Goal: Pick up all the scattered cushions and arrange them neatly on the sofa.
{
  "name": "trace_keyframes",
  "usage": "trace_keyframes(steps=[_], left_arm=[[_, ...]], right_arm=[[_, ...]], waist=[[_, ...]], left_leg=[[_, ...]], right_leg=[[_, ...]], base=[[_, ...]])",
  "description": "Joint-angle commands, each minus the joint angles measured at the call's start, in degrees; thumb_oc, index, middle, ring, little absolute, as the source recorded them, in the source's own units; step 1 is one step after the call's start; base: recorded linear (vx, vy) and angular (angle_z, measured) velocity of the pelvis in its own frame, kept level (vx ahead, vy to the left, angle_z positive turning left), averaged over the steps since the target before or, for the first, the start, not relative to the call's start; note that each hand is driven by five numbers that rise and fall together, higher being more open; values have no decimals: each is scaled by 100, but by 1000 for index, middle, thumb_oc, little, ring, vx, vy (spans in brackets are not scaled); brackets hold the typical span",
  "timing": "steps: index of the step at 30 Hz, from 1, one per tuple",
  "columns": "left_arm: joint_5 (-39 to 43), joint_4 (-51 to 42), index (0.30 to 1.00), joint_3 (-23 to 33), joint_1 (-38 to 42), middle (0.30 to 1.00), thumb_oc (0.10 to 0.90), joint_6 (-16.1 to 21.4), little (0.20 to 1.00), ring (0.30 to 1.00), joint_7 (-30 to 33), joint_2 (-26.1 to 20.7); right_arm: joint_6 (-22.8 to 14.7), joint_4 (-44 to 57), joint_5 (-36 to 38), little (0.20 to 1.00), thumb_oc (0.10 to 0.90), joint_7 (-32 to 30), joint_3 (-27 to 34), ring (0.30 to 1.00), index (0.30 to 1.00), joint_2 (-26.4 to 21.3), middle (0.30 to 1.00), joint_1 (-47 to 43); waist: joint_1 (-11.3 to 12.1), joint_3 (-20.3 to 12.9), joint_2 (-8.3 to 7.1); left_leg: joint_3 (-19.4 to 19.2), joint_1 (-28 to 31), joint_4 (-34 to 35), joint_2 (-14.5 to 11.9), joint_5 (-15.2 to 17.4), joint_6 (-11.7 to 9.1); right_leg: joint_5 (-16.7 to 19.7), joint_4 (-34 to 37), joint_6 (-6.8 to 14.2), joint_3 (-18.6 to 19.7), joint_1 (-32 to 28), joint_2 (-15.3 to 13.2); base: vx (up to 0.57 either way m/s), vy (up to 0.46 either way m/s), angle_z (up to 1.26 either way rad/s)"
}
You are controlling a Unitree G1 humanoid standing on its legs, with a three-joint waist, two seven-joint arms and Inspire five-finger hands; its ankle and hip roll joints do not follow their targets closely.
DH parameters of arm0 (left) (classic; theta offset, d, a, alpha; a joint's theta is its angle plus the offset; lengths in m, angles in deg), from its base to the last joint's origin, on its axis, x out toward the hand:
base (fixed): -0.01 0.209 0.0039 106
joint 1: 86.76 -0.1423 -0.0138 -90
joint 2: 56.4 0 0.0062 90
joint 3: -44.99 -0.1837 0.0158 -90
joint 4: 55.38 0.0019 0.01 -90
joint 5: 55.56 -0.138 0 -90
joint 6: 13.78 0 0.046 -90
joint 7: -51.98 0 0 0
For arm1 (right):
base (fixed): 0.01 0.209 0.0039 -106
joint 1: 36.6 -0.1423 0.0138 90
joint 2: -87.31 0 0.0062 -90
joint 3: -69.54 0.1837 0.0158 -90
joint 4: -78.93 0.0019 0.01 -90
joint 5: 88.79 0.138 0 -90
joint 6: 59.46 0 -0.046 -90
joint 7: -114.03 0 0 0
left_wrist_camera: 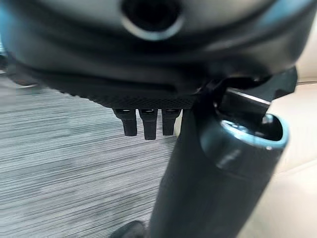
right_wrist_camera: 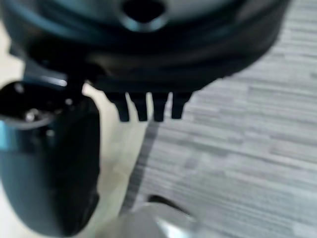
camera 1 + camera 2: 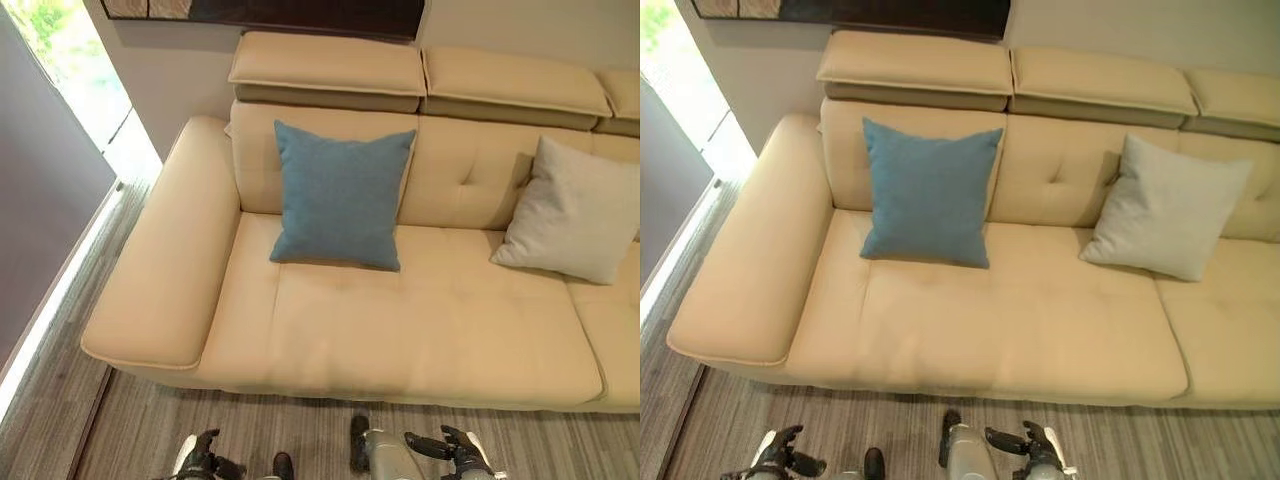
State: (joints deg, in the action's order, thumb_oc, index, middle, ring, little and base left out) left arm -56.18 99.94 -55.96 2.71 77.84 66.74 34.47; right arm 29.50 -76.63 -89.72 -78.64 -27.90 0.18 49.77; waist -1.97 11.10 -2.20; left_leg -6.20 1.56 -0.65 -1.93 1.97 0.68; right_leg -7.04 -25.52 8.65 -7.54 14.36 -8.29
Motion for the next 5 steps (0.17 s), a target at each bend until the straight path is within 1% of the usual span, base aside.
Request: trace_keyframes(steps=[1,2,3,5], left_arm=[[-85,46,900,140,171,900,800,120,900,900,216,22],[-59,71,900,152,157,900,800,119,900,900,233,44],[-58,72,900,152,156,900,800,119,900,900,234,44],[-2,126,900,121,181,900,800,109,900,900,233,69]], right_arm=[[-152,-115,50,900,800,-158,36,900,900,-234,900,-204],[-146,-149,74,900,800,-154,31,900,900,-222,900,-212],[-146,-149,74,900,800,-154,30,900,900,-223,900,-212],[-125,-244,161,900,800,-153,37,900,900,-214,900,-230]], waist=[[117,-312,-49],[117,-357,-54],[121,-361,-54],[79,-422,-59]], left_leg=[[274,-372,296,449,207,99],[246,-383,356,430,152,69],[242,-383,361,428,150,68],[242,-406,537,348,34,0]], right_leg=[[310,1653,-76,39,-1012,124],[320,1750,-74,97,-994,197],[322,1753,-75,101,-991,199],[320,1960,-97,226,-1003,348]], base=[[18,-86,-6],[-4,-46,-8],[-15,-52,-10],[-40,-95,-28]])
